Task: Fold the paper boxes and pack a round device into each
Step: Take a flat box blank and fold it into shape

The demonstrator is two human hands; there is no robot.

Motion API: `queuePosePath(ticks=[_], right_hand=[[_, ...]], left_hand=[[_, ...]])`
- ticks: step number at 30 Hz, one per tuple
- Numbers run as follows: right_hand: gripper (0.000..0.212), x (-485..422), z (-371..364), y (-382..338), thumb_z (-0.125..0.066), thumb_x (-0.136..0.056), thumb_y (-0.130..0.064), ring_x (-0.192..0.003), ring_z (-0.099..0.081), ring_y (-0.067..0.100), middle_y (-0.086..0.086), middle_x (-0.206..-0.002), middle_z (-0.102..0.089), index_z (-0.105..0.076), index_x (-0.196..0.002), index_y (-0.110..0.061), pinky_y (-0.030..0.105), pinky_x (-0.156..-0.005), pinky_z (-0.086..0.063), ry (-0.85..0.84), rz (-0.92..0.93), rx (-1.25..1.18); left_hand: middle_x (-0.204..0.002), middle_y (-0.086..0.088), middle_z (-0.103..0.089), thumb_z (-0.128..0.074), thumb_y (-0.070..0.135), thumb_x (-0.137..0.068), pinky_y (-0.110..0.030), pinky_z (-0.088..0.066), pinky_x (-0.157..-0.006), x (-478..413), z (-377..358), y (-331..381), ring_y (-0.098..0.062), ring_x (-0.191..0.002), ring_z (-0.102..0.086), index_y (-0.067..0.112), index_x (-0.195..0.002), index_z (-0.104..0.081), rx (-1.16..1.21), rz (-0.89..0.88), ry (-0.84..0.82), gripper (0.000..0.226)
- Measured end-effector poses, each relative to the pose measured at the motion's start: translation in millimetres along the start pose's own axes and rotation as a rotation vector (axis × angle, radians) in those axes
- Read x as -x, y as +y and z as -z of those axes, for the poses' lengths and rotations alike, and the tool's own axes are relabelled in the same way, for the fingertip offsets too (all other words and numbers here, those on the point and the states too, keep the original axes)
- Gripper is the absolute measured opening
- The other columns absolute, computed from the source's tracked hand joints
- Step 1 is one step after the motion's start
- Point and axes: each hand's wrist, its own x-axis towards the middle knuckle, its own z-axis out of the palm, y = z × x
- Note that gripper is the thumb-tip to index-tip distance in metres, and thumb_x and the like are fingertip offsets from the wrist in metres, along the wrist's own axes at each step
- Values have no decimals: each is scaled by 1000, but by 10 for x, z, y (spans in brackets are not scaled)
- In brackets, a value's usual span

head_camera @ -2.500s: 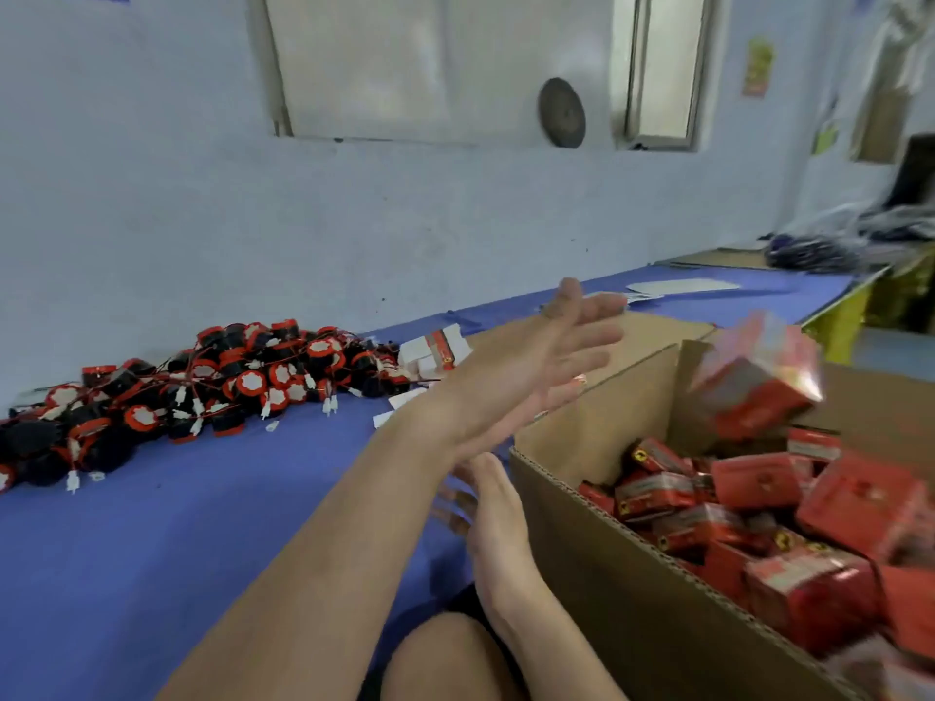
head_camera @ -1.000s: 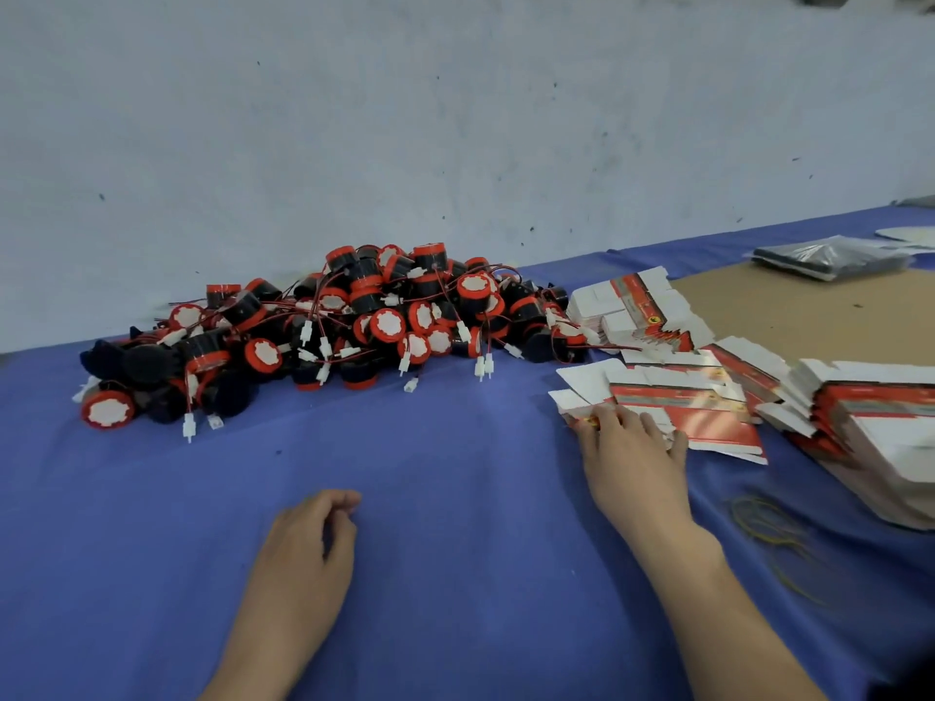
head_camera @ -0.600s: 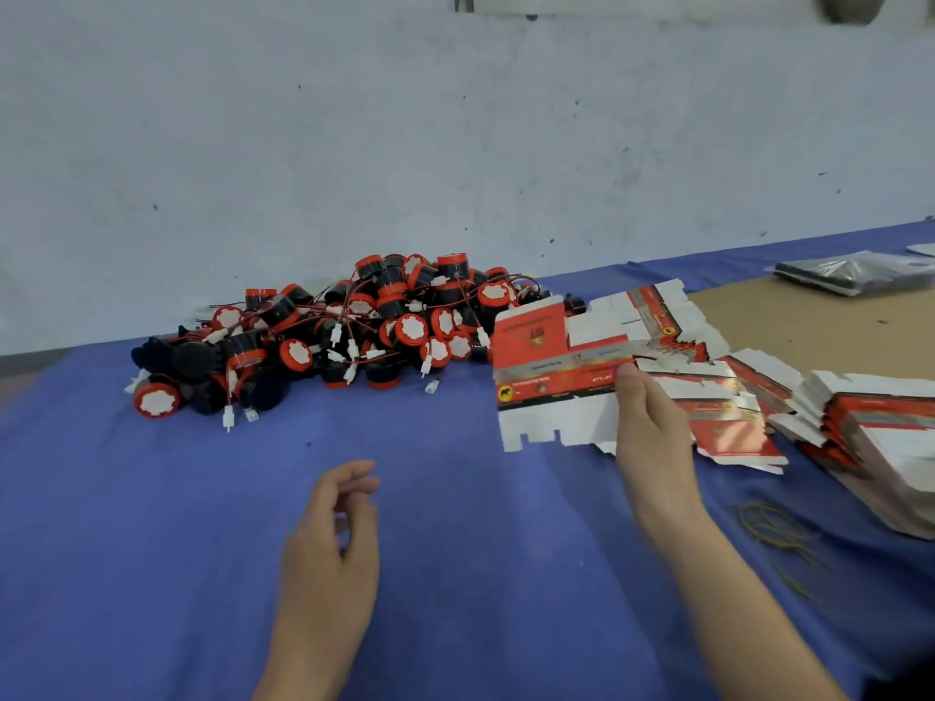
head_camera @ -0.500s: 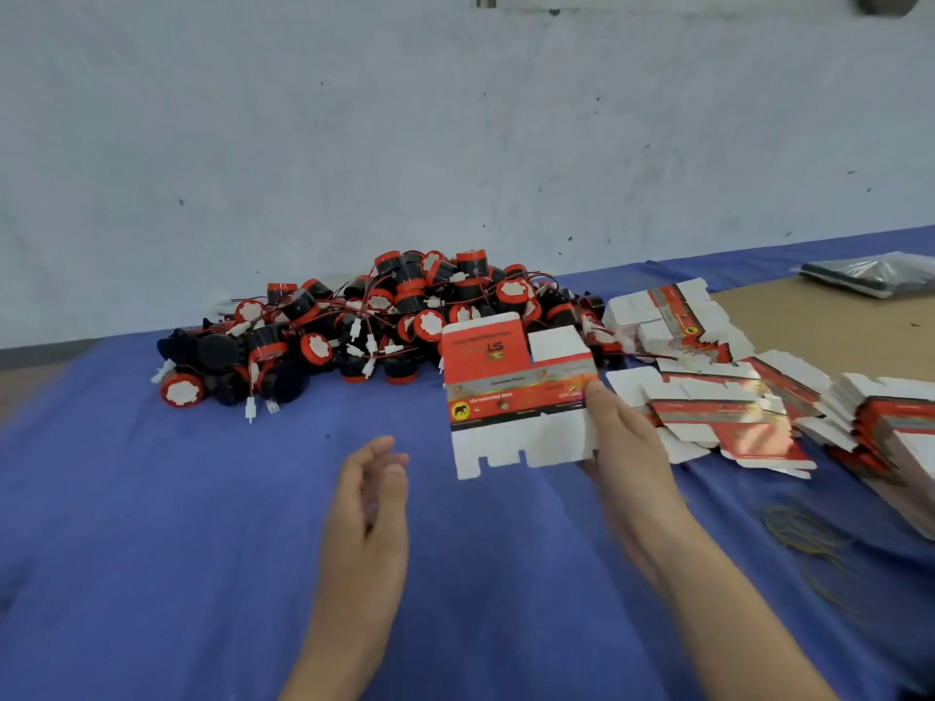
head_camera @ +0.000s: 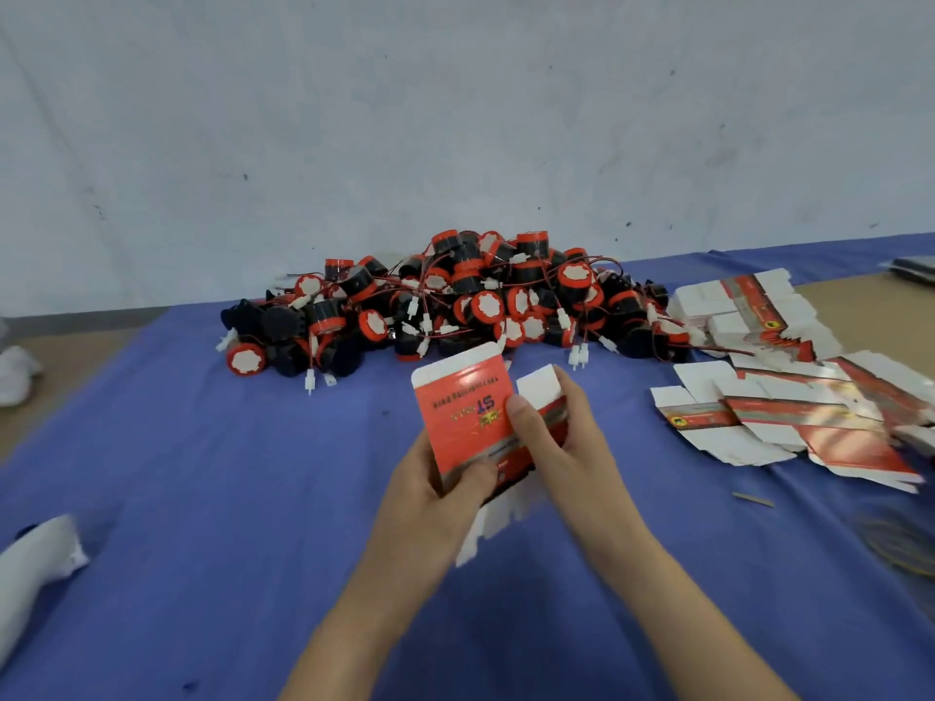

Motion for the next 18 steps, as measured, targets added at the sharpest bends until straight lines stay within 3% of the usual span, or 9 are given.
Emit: queuePosePath(ticks=[2,6,8,10,13,15,17,18], right_hand=[[65,12,-54,3,-59,-91,-54,-123,-60,7,-5,-137,-61,-41,-148,-26,28,-103,-51,-71,-11,-11],[39,88,-176,-2,-47,-101,-50,-109,-67,7,-7,-114,-72,-55,-131,-25,15,-89,-51,-171,-12,-99],[42,108,-209,21,-40,-104,-52,-109,-67,11,-4,-110,-72,-60,-123,-21,25,-94,-52,-168,-23,-109],[51,92,-209,16,-37,-101,-62,-114,-65,16,-3,-109,-73,-70,-113,-24,40,-107,-47,-124,-96,-184],[55,14,-84,-36,-53,-83,-74,-118,-65,23,2,-120,-72,-71,-117,-35,48,-108,-46,-80,-285,-478],[48,-26,36,-81,-57,-86,-64,-111,-69,29,13,-121,-71,-70,-119,-30,46,-96,-55,-128,-335,-554],[23,-49,117,-80,-61,-96,-39,-103,-71,29,17,-117,-72,-72,-114,-29,42,-87,-59,-194,-319,-490],[20,-54,135,-61,-61,-98,-24,-98,-72,27,16,-114,-74,-68,-117,-24,39,-83,-60,-177,-290,-433]], left_hand=[[-105,19,-74,-54,6,-98,-4,-49,-74,60,-16,53,3,-98,-69,39,-107,-72,46,-6,-38,39],[-110,11,-75,-52,3,-97,-8,-50,-78,114,-59,110,-3,-105,-68,24,-121,-67,201,0,-42,35],[-108,9,-75,-53,4,-98,-10,-51,-80,107,-64,107,-4,-102,-69,27,-120,-67,175,-38,-36,35],[-108,9,-73,-55,4,-98,-16,-48,-86,129,-49,60,-6,-101,-67,36,-116,-67,-35,-173,-20,39],[-123,18,-61,-58,1,-81,-22,-37,-97,97,40,-109,-9,-116,-51,40,-118,-65,-718,-512,48,54],[-126,5,-61,-72,3,-68,-35,-31,-104,35,130,-199,-21,-120,-45,33,-114,-71,-949,-601,100,55],[-125,-4,-62,-88,3,-57,-44,-24,-110,-15,224,-243,-26,-121,-40,32,-110,-73,-1041,-548,123,62],[-125,-4,-61,-91,3,-54,-46,-21,-112,-38,271,-257,-25,-122,-39,33,-112,-72,-1076,-518,95,68]])
